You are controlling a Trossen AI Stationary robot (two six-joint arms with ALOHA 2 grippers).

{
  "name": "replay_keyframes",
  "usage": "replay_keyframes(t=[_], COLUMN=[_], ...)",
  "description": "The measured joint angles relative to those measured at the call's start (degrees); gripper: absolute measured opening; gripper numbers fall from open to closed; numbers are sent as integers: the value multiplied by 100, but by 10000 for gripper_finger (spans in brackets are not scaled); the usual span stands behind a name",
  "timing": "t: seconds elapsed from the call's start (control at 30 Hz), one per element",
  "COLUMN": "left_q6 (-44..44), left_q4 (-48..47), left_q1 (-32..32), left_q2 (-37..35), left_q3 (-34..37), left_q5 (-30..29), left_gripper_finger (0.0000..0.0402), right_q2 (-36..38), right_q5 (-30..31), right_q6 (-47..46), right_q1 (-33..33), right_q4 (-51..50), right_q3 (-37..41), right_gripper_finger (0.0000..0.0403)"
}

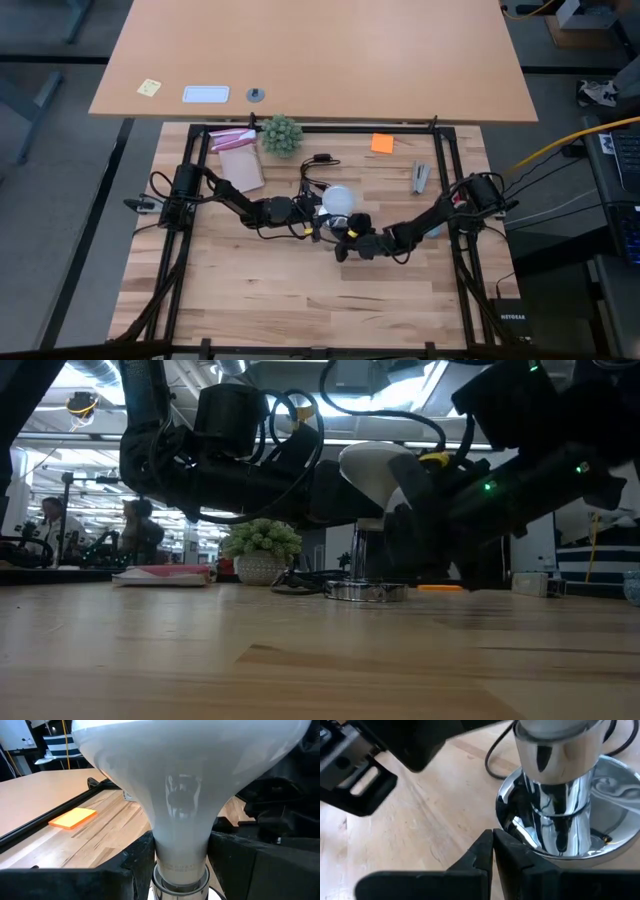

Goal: Screw lightbulb
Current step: Insert the lightbulb into the lamp

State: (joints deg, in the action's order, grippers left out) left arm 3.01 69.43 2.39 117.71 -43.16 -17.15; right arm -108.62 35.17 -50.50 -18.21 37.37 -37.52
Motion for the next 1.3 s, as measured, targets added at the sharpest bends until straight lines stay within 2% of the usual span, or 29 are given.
replay_keyframes(t=[0.6, 1.3], left_q6=[0, 15], left_q4=[0, 7], left_q1=[0, -13], left_q2=[0, 0], left_q3=[0, -2], left_q5=[0, -52], left_gripper_finger=[159, 159], right_q2=[-2, 0], right_q5=[-59, 928], right_q6=[126, 107], right_q1=[24, 15], right_q4=[-204, -905], right_q3=[0, -5], right_gripper_finger=[24, 24])
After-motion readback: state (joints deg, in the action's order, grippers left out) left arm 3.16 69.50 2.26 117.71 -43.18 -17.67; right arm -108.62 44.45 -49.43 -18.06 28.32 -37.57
